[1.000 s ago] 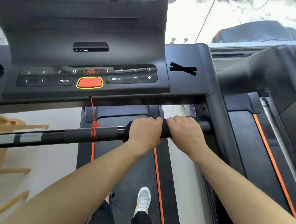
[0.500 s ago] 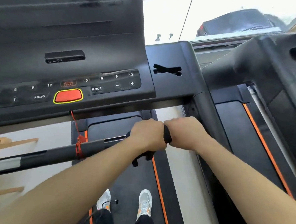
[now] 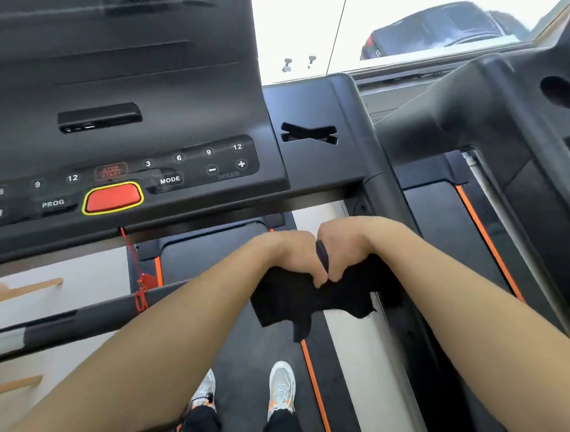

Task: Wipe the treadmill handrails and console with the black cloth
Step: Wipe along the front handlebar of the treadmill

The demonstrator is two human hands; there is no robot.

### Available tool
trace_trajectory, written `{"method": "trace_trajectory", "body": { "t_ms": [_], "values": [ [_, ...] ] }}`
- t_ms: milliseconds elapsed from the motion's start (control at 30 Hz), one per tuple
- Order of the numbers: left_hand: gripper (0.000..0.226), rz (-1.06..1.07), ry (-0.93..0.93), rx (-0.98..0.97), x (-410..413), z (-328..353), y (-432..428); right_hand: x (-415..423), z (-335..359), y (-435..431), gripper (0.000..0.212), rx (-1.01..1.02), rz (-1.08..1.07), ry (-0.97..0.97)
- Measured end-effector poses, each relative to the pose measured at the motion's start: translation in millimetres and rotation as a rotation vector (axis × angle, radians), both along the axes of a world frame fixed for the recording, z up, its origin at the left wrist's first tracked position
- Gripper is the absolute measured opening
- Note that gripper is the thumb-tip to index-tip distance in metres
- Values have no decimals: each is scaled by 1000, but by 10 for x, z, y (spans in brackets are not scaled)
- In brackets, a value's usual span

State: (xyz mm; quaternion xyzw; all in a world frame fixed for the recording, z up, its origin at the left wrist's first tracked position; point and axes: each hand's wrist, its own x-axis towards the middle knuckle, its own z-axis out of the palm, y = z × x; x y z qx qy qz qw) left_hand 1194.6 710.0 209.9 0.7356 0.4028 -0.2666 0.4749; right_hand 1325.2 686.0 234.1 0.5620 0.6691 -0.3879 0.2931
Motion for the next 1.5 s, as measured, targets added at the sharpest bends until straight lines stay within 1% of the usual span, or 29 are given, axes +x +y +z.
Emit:
{"method": "trace_trajectory", "body": {
  "t_ms": [67,133,167,200,233,300,367,400,467,533,600,633,667,700,733,767,900,967,1000,1033,1067,1100,1133,1167,1200,1267,1333,1467,1500],
  "values": [
    [28,7,-9,288,-25,-35,-189,8,-90,-241,21,390,91,-93],
    [20,-14,-13,771,-73,-137,-469,27,-276,-469,21,777,168,-119],
    [21,-53,-22,965,-99,-162,-572,26,-369,-551,22,952,186,-99],
    [26,-72,-54,1107,-117,-207,-629,26,-447,-600,21,1105,192,-90],
    [32,-78,-83,1198,-125,-279,-642,22,-512,-627,17,1224,190,-97],
    [38,-71,-92,1240,-115,-358,-646,19,-611,-647,16,1346,153,-113],
    [32,-66,-99,1149,-93,-268,-602,0,-603,-639,16,1314,143,-121],
    [25,-71,-81,1020,-73,-186,-558,-11,-551,-611,17,1230,157,-114],
    [20,-49,-54,608,-39,-75,-371,1,-353,-480,16,882,158,-88],
    [29,-47,-34,240,-19,-28,-143,-11,-138,-261,19,440,143,-92],
    [36,-17,-12,0,-19,1,-2,-17,-43,-52,23,113,64,-56],
    [36,15,-4,-65,-25,14,23,-24,-27,17,21,14,12,-27],
    [32,31,-2,-80,-31,31,21,-30,-18,50,18,-42,-19,-7],
    [28,30,-10,-42,-38,52,-5,-34,-19,37,17,-48,-18,2],
    [25,22,-24,43,-44,74,-49,-34,-21,-14,18,1,4,-3],
    [25,12,-35,162,-59,74,-118,-28,-30,-83,19,125,36,-24],
    [28,-27,-14,763,-223,31,-509,-7,-276,-529,22,876,104,-98],
    [42,-28,-29,886,-361,52,-666,-83,-374,-768,27,1133,14,-87],
    [54,-25,-41,895,-426,84,-729,-154,-424,-883,31,1175,-63,-72],
    [64,11,-75,861,-490,112,-776,-240,-451,-1008,42,1149,-138,-54],
    [65,88,-132,813,-537,175,-807,-320,-461,-1133,58,1100,-194,-26],
    [58,184,-189,758,-573,238,-825,-380,-447,-1246,70,1064,-244,10],
    [47,265,-213,728,-601,286,-820,-402,-429,-1328,75,1049,-268,48],
    [40,304,-208,737,-614,337,-806,-388,-376,-1370,73,1049,-285,80],
    [41,299,-172,746,-613,398,-792,-342,-340,-1360,67,1076,-310,113],
    [48,244,-91,710,-586,502,-766,-245,-192,-1252,49,1113,-378,158],
    [41,177,-55,677,-532,582,-776,-163,-48,-1092,42,1089,-384,145],
    [30,149,5,755,-455,661,-772,-82,106,-812,67,727,-325,111],
    [29,154,6,764,-445,685,-756,-55,123,-770,70,641,-285,104]
  ]
}}
